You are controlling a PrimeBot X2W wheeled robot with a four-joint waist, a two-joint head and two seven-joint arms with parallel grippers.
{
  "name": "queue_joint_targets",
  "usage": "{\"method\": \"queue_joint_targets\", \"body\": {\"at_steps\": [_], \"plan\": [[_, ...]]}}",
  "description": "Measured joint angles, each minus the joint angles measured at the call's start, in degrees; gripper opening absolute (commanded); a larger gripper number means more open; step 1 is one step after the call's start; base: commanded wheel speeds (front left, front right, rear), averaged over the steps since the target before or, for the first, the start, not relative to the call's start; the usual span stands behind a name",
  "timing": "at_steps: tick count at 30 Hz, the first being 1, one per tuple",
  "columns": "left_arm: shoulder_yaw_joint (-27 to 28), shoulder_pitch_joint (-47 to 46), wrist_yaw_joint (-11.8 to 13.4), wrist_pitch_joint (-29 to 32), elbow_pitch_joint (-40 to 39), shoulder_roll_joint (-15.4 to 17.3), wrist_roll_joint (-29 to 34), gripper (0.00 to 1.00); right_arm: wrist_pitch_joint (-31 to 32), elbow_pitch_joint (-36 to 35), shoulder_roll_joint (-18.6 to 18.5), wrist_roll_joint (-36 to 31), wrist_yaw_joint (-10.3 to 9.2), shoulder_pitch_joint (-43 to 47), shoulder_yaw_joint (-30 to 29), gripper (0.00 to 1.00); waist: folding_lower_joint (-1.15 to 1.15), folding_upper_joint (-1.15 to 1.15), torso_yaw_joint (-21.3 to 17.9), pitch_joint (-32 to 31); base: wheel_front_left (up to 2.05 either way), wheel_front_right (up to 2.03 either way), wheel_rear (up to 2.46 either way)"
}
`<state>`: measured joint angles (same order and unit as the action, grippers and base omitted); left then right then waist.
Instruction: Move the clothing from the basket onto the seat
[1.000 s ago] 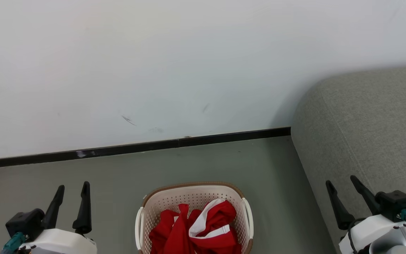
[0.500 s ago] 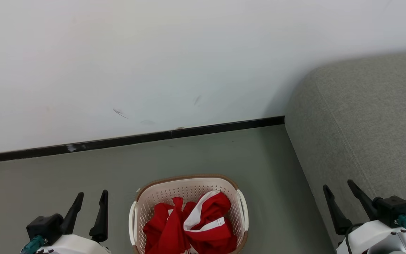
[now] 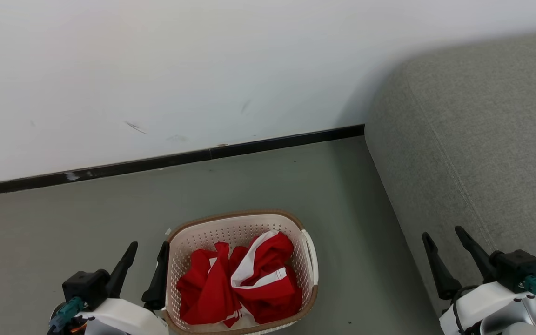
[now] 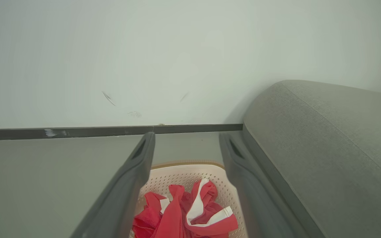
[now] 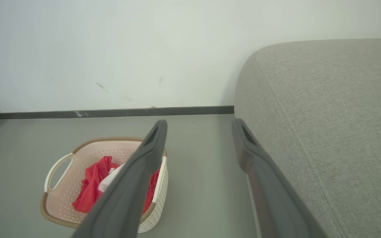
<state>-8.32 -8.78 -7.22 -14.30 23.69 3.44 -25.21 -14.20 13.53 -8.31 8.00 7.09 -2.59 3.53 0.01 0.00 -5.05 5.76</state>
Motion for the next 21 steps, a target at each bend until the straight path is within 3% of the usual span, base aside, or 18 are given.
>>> {"method": "queue_joint_targets", "body": {"at_steps": [21], "plan": [[-6.0,-6.8,0.0,0.2,7.7,-0.3,2.5,1.0,0.0,-1.3,2.6,0.5,0.0,-3.5,0.5,1.0,0.0,0.0,-3.1,8.4,0.0,0.0,0.0]]}}
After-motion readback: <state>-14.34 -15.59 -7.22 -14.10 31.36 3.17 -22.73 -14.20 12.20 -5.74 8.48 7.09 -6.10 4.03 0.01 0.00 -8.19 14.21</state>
